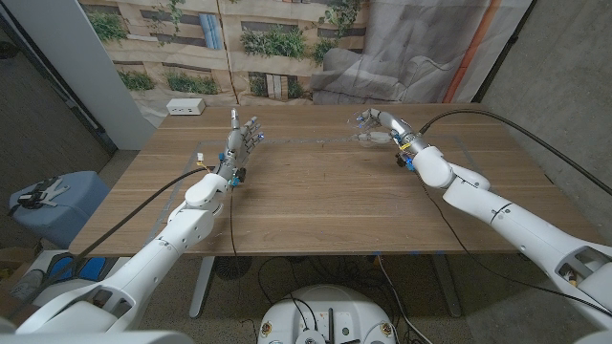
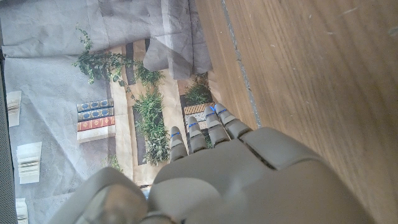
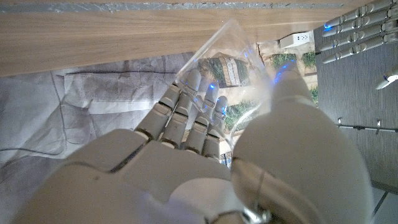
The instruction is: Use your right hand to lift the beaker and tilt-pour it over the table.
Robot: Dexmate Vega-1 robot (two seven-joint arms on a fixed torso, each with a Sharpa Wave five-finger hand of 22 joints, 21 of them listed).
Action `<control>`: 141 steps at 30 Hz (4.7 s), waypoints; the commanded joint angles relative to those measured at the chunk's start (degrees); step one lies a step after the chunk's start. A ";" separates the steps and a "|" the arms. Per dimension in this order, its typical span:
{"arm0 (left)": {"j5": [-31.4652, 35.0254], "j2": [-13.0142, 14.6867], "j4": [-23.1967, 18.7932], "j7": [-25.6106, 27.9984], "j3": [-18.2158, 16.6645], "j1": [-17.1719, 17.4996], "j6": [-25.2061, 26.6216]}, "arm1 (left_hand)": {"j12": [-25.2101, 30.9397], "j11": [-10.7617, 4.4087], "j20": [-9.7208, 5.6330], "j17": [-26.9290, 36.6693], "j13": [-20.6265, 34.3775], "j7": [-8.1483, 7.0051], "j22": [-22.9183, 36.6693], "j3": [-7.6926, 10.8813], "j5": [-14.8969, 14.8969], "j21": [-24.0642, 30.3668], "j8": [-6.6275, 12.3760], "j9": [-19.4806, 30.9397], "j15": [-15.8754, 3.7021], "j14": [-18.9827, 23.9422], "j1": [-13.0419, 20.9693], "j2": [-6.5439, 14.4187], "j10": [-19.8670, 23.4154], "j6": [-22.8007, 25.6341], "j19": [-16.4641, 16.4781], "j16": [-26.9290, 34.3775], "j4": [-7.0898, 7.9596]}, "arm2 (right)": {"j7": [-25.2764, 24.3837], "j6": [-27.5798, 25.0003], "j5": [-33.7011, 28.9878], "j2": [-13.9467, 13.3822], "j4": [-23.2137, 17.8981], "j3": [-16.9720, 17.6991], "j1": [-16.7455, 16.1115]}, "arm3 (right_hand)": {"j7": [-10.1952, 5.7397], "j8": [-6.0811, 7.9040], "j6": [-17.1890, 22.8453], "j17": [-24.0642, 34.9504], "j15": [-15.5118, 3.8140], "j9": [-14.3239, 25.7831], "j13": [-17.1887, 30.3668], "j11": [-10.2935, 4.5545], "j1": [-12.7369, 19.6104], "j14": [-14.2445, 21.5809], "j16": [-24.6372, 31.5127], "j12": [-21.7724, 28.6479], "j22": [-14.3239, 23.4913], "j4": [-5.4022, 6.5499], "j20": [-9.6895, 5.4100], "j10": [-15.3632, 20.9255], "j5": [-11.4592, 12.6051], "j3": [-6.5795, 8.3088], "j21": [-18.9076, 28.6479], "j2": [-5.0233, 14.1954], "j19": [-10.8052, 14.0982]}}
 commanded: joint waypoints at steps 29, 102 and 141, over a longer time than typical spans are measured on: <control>0.00 0.00 -0.05 0.04 0.01 0.03 -0.01 | 0.33 -0.11 -0.55 0.31 0.17 -0.13 0.19 -0.30 0.26 0.41 0.43 0.20 0.08 0.43 0.01 1.37 0.41 0.13 0.39 0.26 -0.08 | 13.85 -11.59 -19.27 -5.22 -7.34 -7.55 7.80 | -0.82 0.55 0.63 0.59 -8.89 -0.53 0.50 -2.75 1.63 0.09 -0.77 -0.29 0.28 0.08 -0.66 2.65 0.46 0.60 -0.73 3.51 -0.28; 0.00 0.01 -0.10 0.06 0.01 0.06 0.01 | 0.34 -0.13 -0.58 0.31 0.17 -0.19 0.19 -0.30 0.26 0.43 0.41 0.21 0.09 0.47 0.01 1.38 0.47 0.17 0.43 0.27 -0.08 | 42.34 -14.62 -37.69 -2.63 -5.94 -17.04 18.35 | -1.15 1.22 0.05 0.78 -8.73 -1.44 0.99 -2.91 1.12 -0.08 -2.70 -1.36 0.33 0.66 -1.14 2.20 0.55 1.90 -1.35 6.49 -2.10; 0.02 -0.02 -0.10 0.09 0.03 0.04 0.02 | 0.34 -0.14 -0.56 0.31 0.18 -0.20 0.18 -0.29 0.26 0.43 0.43 0.20 0.13 0.50 0.02 1.39 0.49 0.21 0.46 0.28 -0.08 | 44.59 -14.59 -33.99 -1.97 -5.45 -14.33 17.58 | -1.20 1.74 0.29 1.24 -8.63 -1.80 1.15 -2.35 -0.01 0.11 -3.14 -1.83 0.38 0.62 -1.22 2.18 0.72 1.73 -1.29 6.90 -2.40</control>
